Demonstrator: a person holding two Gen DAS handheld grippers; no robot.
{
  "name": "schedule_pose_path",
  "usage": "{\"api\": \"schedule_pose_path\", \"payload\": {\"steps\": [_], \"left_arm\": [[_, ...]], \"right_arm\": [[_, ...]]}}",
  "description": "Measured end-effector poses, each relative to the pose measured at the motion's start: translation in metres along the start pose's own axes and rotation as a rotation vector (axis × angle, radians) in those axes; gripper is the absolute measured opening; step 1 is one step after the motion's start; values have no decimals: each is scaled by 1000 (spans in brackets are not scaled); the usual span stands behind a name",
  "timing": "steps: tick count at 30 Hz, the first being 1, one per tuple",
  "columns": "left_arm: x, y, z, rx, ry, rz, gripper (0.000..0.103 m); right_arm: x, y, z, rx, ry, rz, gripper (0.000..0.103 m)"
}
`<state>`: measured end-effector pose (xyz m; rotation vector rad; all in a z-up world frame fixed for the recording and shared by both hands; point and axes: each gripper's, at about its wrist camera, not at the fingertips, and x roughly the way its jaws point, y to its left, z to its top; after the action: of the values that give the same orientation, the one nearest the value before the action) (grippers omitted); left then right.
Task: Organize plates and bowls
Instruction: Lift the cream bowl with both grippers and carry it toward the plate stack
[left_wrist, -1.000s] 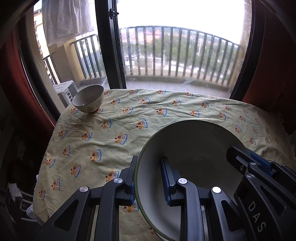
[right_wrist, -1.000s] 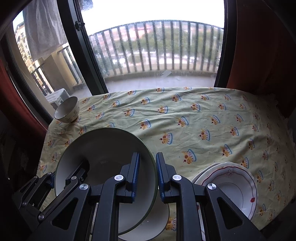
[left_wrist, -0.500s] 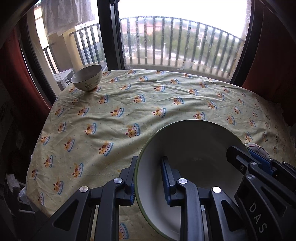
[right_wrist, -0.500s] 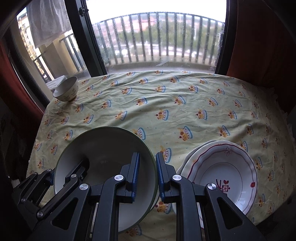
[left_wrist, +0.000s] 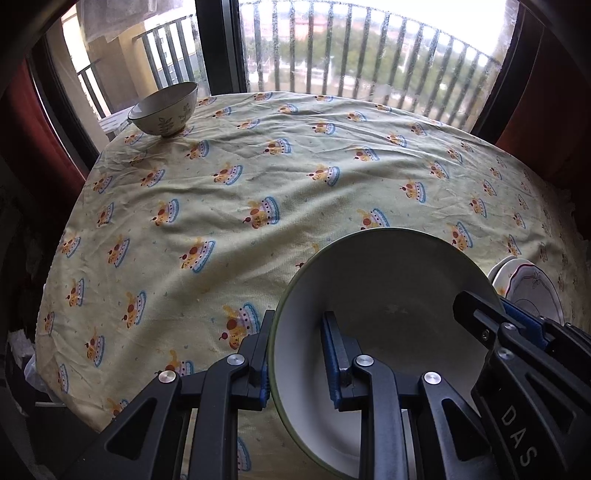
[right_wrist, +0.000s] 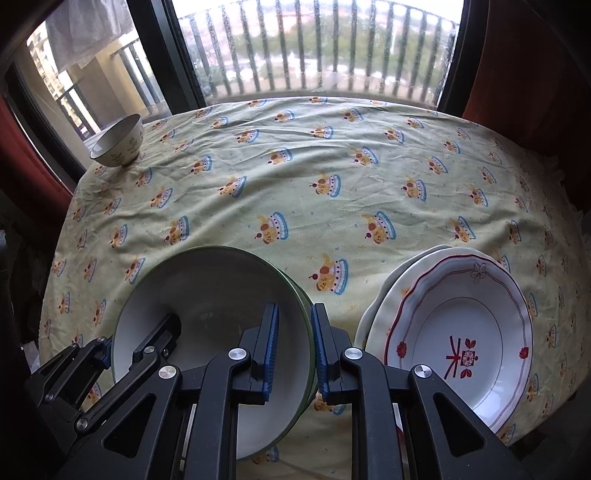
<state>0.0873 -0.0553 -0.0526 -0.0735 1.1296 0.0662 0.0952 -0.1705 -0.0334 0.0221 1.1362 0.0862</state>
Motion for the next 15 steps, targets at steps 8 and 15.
{"api": "schedule_pose_path", "payload": {"steps": [8,15], "left_arm": [[12,-10,-2,48,37,-2,22],[15,-9,-4,38,39,6,25]], "right_arm": [[9,-3,-3,-12,-4,-60,22],[13,-4,-5,-19,4,-46,25]]}}
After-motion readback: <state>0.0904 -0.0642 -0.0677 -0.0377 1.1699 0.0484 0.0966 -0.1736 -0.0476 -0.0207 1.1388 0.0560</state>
